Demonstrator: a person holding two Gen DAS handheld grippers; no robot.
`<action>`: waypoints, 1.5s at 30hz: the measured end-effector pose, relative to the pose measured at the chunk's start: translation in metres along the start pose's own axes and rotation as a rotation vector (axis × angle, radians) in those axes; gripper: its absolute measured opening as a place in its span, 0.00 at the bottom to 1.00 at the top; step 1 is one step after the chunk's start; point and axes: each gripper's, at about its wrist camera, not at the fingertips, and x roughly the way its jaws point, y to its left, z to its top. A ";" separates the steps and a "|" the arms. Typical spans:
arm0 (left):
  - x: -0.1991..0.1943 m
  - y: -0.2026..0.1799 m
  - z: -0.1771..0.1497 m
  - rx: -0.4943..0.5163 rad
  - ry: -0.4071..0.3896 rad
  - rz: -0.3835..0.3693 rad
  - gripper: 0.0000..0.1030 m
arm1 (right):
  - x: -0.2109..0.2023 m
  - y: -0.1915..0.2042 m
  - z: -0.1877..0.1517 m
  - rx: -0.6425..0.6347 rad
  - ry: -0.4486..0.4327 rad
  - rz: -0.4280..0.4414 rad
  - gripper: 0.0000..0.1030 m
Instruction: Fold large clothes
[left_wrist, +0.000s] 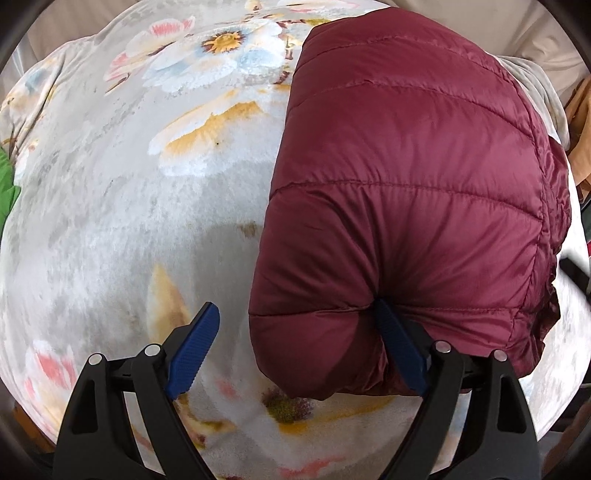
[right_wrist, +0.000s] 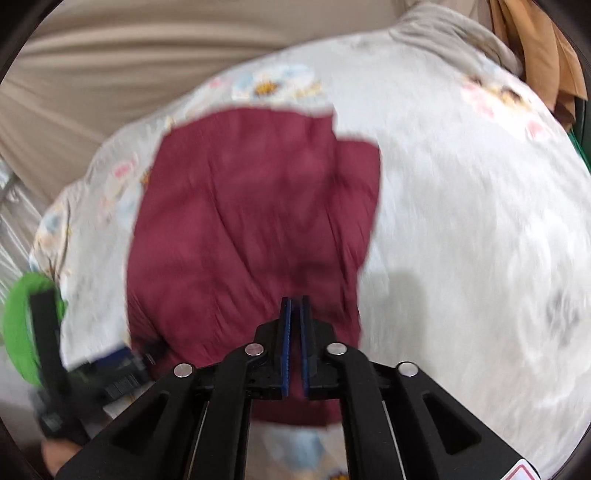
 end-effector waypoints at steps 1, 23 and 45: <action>0.000 0.000 0.000 -0.001 0.002 -0.001 0.82 | 0.001 0.002 0.009 0.000 -0.009 0.000 0.06; -0.033 0.043 0.017 -0.144 -0.008 -0.244 0.83 | -0.015 -0.030 0.003 0.111 -0.012 0.015 0.19; -0.023 0.022 0.029 -0.036 0.019 -0.226 0.83 | 0.002 -0.026 -0.051 0.160 0.085 0.065 0.04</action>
